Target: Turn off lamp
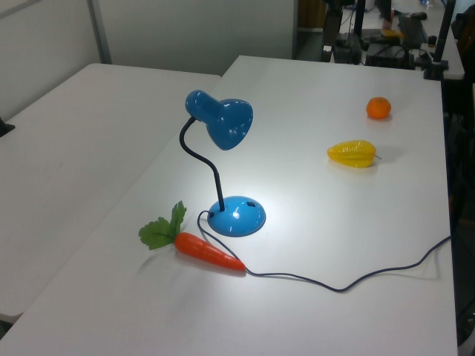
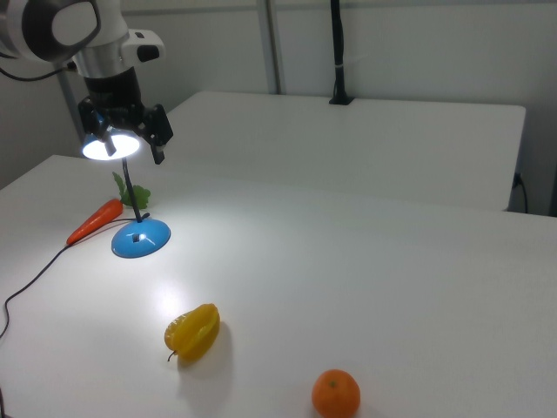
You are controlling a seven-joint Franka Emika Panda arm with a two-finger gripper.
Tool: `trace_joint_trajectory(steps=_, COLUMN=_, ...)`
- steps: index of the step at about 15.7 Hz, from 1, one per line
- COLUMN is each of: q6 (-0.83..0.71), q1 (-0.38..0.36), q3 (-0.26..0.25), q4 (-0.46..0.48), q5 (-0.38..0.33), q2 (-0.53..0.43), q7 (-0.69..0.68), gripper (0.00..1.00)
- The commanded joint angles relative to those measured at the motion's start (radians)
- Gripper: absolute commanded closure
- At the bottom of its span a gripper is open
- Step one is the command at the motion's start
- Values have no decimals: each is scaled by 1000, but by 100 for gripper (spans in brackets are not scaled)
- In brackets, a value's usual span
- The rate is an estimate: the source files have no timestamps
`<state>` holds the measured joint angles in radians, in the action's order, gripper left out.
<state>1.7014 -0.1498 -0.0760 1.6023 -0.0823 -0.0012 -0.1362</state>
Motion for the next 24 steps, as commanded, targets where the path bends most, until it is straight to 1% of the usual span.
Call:
trace_joint_trajectory(steps=1, q6=12, q1=-8, q3=-2, q4=24, q5=-2, q2=-17, q7=-19, gripper=0)
trace_joint_trajectory(steps=22, q6=26, q1=-7, q3=-2, q4=30, q5=-8, q2=-10, q7=-22, gripper=0)
trace_joint_trajectory(steps=23, q6=26, q1=-7, q3=-2, q4=28, q5=-8, q2=-8, q7=-23, gripper=4)
trace_joint_trajectory(steps=24, q6=26, q1=-7, q3=-2, q4=28, q5=-10, q2=-5, q7=-31, gripper=13)
